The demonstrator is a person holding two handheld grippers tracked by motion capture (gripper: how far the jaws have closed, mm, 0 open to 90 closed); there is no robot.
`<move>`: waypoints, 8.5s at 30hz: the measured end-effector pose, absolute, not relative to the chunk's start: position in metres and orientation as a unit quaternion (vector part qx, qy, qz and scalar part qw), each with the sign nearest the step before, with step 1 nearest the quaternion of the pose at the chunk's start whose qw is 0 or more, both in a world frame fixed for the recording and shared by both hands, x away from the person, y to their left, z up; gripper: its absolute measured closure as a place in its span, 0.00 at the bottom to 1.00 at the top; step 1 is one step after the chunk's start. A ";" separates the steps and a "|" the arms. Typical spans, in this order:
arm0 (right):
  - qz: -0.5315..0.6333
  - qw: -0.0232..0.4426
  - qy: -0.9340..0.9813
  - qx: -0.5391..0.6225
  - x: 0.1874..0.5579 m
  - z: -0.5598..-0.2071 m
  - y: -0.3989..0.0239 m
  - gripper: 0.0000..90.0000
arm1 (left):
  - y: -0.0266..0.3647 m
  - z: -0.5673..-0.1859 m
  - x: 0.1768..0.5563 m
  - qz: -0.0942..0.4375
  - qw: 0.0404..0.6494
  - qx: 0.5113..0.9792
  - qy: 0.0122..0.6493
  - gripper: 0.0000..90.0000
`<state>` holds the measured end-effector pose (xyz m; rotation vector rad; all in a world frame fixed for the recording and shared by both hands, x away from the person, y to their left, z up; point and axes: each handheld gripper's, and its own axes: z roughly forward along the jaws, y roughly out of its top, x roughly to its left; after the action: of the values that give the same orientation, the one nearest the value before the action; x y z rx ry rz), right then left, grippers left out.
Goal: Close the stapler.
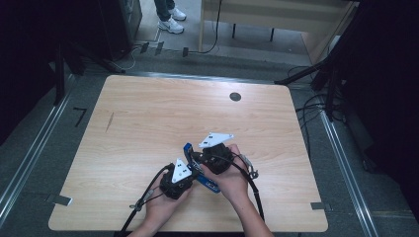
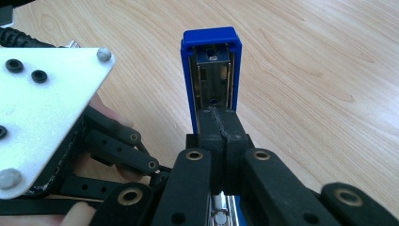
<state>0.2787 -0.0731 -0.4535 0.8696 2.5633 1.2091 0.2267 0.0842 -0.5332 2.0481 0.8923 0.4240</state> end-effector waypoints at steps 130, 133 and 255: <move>0.457 0.113 0.809 0.352 0.228 -0.485 -0.150 1.00 | 0.084 -0.534 0.224 0.147 0.411 0.838 0.328 1.00; 0.452 0.114 0.811 0.354 0.226 -0.490 -0.150 1.00 | 0.084 -0.533 0.224 0.146 0.410 0.838 0.328 1.00; 0.451 0.204 0.731 0.469 0.204 -0.538 -0.132 1.00 | 0.289 -0.524 0.184 0.257 0.414 0.700 0.522 0.10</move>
<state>0.2039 -0.1322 -0.5383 1.3085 2.0403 1.2576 0.1839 0.2895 -0.5240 1.7585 1.3130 0.6471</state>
